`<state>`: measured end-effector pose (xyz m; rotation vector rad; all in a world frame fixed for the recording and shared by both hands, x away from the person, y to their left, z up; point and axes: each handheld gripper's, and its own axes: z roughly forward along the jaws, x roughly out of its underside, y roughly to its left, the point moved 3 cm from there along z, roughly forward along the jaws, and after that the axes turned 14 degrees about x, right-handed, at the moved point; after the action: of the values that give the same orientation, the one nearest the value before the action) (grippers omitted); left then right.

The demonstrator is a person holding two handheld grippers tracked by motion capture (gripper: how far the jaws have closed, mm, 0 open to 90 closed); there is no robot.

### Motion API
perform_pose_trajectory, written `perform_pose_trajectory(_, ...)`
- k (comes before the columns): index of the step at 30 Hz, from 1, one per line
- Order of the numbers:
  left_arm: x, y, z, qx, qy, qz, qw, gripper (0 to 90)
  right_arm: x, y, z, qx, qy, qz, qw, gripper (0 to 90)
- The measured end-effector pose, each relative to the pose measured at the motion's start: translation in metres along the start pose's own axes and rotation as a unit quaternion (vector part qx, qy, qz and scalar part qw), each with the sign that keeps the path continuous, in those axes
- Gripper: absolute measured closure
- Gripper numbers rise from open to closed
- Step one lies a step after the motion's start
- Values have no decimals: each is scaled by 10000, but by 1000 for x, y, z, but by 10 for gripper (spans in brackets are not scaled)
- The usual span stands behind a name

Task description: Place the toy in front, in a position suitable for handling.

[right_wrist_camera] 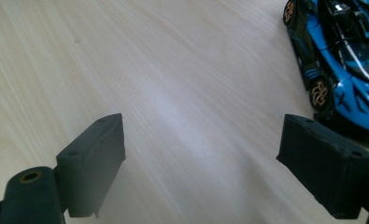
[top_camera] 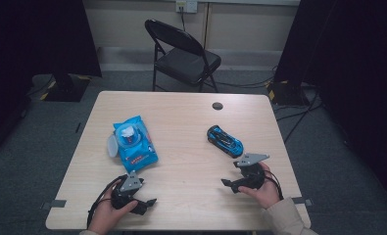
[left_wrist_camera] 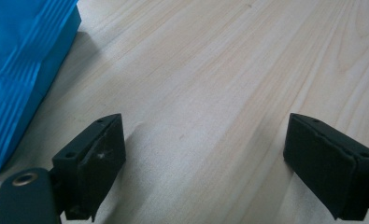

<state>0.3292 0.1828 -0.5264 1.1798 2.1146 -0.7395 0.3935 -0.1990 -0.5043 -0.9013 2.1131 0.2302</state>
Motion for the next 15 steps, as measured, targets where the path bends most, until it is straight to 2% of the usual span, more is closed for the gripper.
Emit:
perform_pose_trajectory(5, 0, 0, 0, -8, -2, 0, 10000, 124, -8, -9, 6, 51, -114, 55, 9999, 141)
perform_pose_trajectory(12, 0, -1, 1, 10, 9, -8, 10000, 105, -21, -27, 17, 117, -127, 147, 9997, 142)
perform_pose_trajectory(15, 0, -1, 1, 8, 7, -10, 10000, 105, -25, -31, 19, 112, -132, 196, 9997, 141)
